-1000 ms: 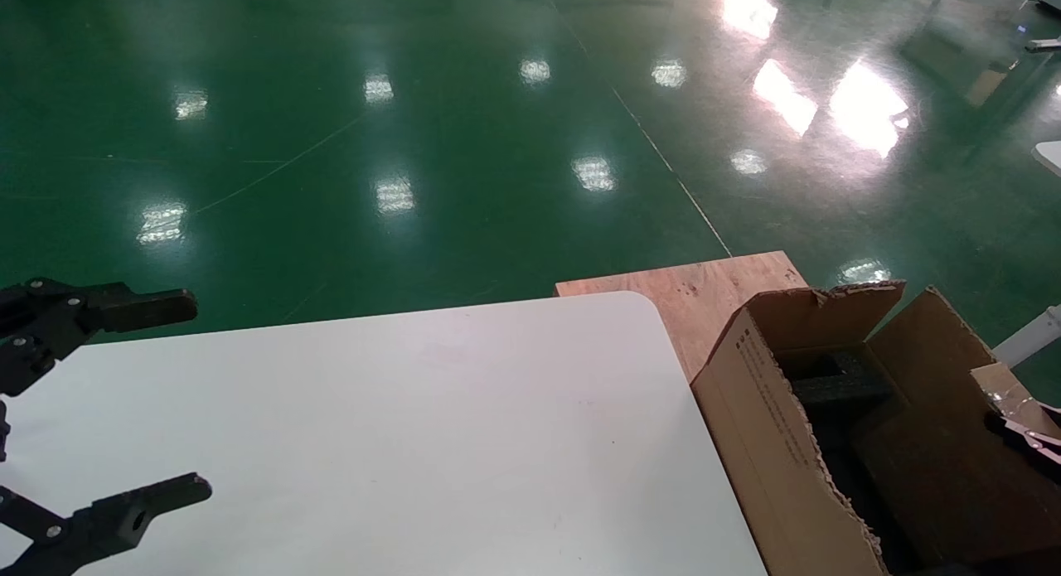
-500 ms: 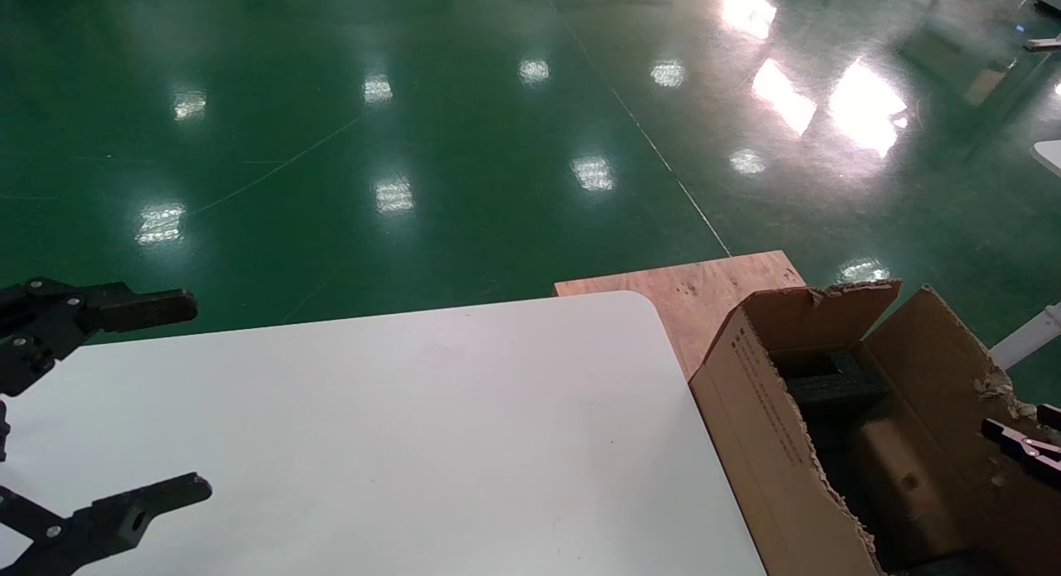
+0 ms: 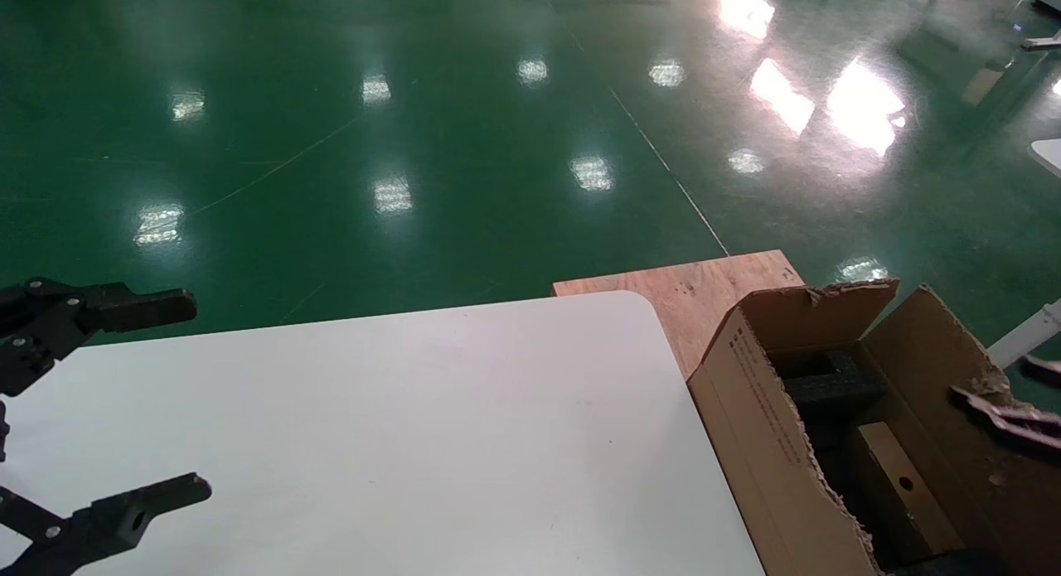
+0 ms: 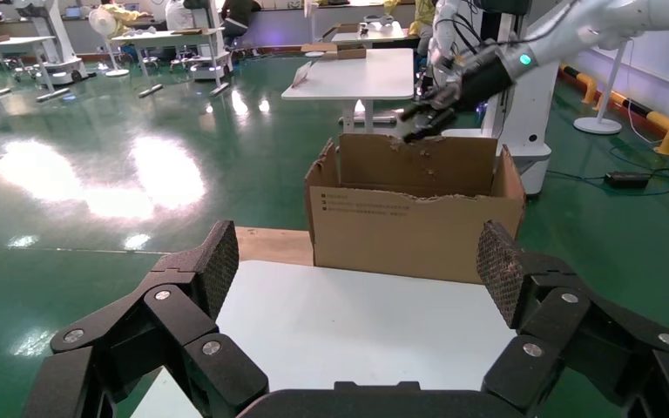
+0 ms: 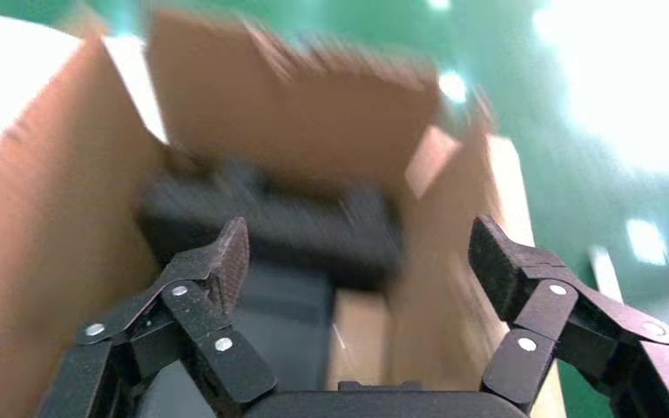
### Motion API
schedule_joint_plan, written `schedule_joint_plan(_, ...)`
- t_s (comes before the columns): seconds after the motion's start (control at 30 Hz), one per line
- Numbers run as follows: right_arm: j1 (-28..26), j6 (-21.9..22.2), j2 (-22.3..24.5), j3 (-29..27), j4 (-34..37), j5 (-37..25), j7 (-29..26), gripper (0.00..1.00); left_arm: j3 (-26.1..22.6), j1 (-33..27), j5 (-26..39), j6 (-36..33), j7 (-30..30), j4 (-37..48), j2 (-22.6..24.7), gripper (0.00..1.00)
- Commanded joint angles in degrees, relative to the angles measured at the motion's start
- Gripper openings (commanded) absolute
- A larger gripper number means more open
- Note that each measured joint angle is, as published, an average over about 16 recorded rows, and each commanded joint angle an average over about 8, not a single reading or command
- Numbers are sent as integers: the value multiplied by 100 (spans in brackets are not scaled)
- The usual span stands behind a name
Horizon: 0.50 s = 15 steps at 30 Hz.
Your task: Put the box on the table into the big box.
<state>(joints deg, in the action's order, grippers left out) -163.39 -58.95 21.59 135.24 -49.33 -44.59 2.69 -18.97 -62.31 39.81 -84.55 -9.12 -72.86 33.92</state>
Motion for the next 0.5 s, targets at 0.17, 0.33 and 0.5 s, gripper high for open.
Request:
schedule_joint_plan(0.17, -92, 118, -362, 250, -906, 426, 77, 100, -1, -1, 0, 0, 1, 1, 0, 100)
schedule_joint_plan(0.33, -81, 561, -725, 626, -1655, 875, 186, 100, -2, -1, -1, 0, 1, 1, 0, 100)
schedule_joint_plan(0.5, -53, 1012, -1015, 923, -2206, 1139, 312, 100, 0, 0, -2, 1, 1, 2, -1, 100)
